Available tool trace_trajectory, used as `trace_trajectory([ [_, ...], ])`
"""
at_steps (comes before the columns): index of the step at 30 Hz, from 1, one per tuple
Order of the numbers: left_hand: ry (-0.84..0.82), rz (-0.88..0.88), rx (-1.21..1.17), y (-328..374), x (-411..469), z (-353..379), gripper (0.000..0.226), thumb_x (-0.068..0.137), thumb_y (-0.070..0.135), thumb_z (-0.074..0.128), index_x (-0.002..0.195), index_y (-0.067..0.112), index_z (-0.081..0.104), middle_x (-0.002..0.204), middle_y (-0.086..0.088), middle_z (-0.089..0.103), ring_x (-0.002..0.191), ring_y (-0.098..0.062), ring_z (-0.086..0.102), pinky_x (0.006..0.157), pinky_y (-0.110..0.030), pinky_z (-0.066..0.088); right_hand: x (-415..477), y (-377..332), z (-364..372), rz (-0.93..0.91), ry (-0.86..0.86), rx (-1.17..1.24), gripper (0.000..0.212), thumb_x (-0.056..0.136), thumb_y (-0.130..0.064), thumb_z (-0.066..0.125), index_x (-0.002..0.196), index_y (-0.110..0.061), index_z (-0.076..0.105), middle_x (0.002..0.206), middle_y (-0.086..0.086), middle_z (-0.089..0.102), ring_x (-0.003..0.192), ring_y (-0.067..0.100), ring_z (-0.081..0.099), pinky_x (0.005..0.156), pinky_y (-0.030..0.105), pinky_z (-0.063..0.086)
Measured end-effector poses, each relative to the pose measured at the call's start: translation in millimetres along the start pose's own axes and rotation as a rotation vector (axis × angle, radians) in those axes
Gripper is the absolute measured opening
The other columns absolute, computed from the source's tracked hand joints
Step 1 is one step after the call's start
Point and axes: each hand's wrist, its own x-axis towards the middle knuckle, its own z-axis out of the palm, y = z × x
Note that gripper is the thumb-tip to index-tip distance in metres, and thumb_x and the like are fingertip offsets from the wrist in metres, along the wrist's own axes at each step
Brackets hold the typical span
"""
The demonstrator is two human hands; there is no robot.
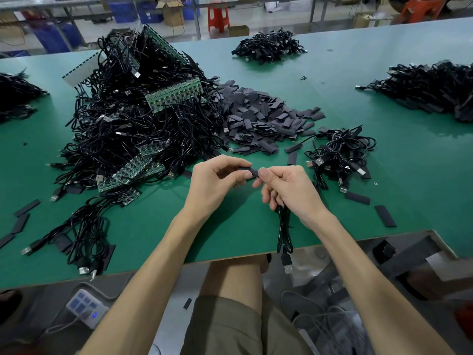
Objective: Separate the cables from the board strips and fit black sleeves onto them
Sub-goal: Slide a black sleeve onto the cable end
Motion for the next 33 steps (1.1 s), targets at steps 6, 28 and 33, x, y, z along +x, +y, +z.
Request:
trace_trajectory([
  [6,-0.007,-0.013,-0.024,1,1,-2,0.015,0.085,0.004,0.079,0.1,0.003,0.077,0.082,-0.013,0.075,0.066,-0.029,0.068,0.068,-0.034,0.059,2,1,-1,-0.003,-0.017,0.017,0.034,0.105,-0.03,0.06,0.084,-0.009,0.076,0.058,0.01,0.066,0.039,0.018,0.054,0.04,0.019,0.035],
  [28,0.014,-0.034,-0.062,-7,4,-5,0.007,0.096,0.009,0.069,0.102,0.007,0.072,0.085,0.0,0.073,0.069,-0.021,0.069,0.055,-0.037,0.053,3,6,1,0.015,-0.012,0.002,0.023,0.104,-0.022,0.062,0.092,-0.007,0.075,0.062,0.005,0.068,0.044,0.015,0.054,0.041,0.021,0.034],
  [33,0.008,-0.056,-0.032,-9,5,-4,0.009,0.096,0.003,0.068,0.093,0.012,0.07,0.071,0.003,0.069,0.062,-0.017,0.065,0.054,-0.033,0.053,2,6,1,0.01,-0.018,-0.011,0.02,0.102,-0.022,0.065,0.093,-0.008,0.076,0.063,0.005,0.069,0.045,0.015,0.055,0.041,0.021,0.034],
])
